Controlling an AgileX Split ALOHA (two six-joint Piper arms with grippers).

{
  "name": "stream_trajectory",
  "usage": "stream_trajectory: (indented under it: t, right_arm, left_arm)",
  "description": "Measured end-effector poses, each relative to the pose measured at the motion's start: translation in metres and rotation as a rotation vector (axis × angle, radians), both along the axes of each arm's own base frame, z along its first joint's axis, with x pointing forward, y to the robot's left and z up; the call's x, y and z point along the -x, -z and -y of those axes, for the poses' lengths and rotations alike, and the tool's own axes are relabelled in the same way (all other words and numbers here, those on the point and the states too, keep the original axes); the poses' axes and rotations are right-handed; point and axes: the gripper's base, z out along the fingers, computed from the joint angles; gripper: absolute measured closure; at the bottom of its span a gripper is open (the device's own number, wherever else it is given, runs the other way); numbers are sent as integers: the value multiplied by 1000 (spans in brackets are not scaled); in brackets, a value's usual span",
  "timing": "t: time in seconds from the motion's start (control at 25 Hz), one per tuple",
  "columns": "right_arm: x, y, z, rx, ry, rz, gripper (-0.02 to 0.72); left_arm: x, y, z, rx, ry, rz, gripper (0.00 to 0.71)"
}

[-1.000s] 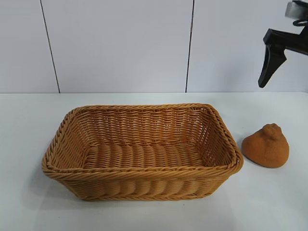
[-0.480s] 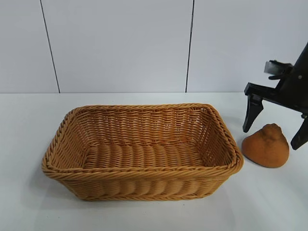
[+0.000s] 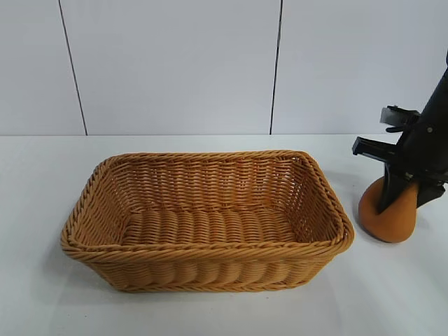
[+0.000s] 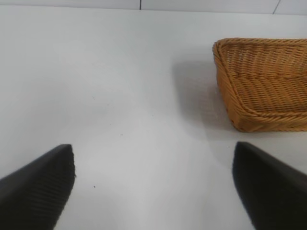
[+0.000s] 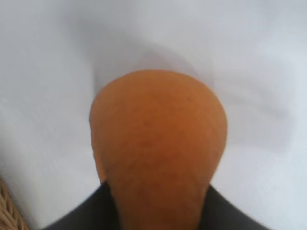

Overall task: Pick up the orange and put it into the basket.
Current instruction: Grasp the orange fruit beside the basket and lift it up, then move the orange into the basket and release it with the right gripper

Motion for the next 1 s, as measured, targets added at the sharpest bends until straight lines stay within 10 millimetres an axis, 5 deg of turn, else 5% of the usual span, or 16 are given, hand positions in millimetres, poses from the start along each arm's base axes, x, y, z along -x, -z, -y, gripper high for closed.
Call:
stream_trajectory:
  t: [0.2,0.52,0.76,1.0]
  right_arm:
    - [-1,-28,0,3,-16,49,650]
    - [-4,-117,-7,-9,-66,206,650]
    - [-5,-147,-55,-26,-200,272,650]
    - [12,-152,-123,-54,-364,295,650]
  left_arm:
    - [0,0,0,0,0,0,74]
    - [0,0,0,0,0,0,74]
    - [0,0,0,0,0,0,74]
    - [0,0,0,0,0,0,74]
